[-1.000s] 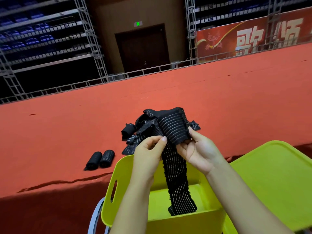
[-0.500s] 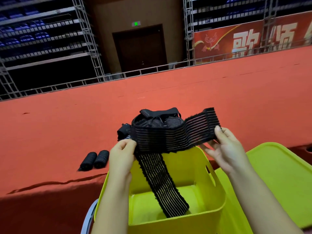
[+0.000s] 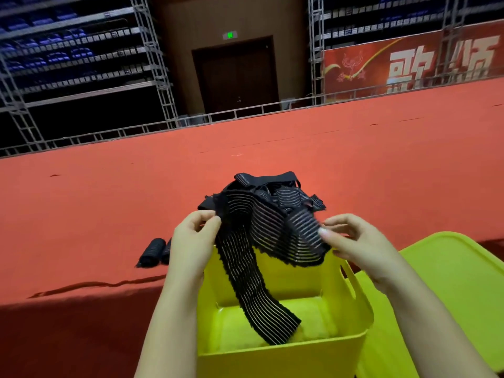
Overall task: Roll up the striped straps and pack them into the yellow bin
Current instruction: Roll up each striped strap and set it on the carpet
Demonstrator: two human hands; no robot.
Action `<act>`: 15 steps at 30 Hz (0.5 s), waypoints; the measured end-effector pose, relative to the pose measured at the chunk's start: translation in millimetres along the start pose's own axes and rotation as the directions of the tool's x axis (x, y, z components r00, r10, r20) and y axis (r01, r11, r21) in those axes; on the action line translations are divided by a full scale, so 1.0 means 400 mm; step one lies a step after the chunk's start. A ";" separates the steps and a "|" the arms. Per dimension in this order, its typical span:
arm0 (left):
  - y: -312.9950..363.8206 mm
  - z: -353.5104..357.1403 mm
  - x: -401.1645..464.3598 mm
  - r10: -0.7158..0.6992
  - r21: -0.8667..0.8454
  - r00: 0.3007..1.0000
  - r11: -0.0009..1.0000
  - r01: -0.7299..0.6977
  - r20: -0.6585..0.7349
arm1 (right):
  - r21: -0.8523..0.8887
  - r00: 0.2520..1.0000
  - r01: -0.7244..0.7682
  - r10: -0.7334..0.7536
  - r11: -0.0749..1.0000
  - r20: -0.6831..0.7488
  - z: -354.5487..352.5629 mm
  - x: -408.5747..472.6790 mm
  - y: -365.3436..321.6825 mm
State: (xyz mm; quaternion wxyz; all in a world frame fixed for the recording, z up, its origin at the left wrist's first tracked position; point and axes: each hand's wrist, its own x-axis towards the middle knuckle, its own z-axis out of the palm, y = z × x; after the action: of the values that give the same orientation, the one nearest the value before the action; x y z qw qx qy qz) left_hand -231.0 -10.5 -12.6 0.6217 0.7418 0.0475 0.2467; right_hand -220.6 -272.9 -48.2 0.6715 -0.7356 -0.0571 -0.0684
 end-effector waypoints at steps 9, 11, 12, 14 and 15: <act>0.049 0.027 -0.054 0.181 0.195 0.952 0.953 -0.231 0.247 | -0.315 0.910 0.413 -0.404 0.855 0.096 0.143 -0.018 -0.102; 0.051 0.040 -0.064 0.180 0.171 0.946 0.958 -0.232 0.270 | -0.297 0.885 0.456 -0.463 0.839 0.050 0.165 -0.015 -0.101; 0.054 0.046 -0.067 0.179 0.168 0.945 0.959 -0.230 0.276 | -0.287 0.876 0.469 -0.482 0.836 0.025 0.168 -0.015 -0.099; 0.055 0.053 -0.072 0.173 0.167 0.948 0.960 -0.223 0.268 | -0.271 0.868 0.475 -0.497 0.837 -0.011 0.165 -0.018 -0.095; 0.053 0.055 -0.072 0.171 0.157 0.953 0.964 -0.214 0.250 | -0.262 0.871 0.467 -0.491 0.845 -0.031 0.160 -0.019 -0.094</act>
State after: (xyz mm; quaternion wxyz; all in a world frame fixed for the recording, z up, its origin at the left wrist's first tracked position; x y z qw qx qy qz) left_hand -252.0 -45.9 -3.6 0.5254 0.8205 -0.0766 0.2119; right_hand -233.1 -205.5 -18.3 0.5387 -0.7712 -0.1975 -0.2758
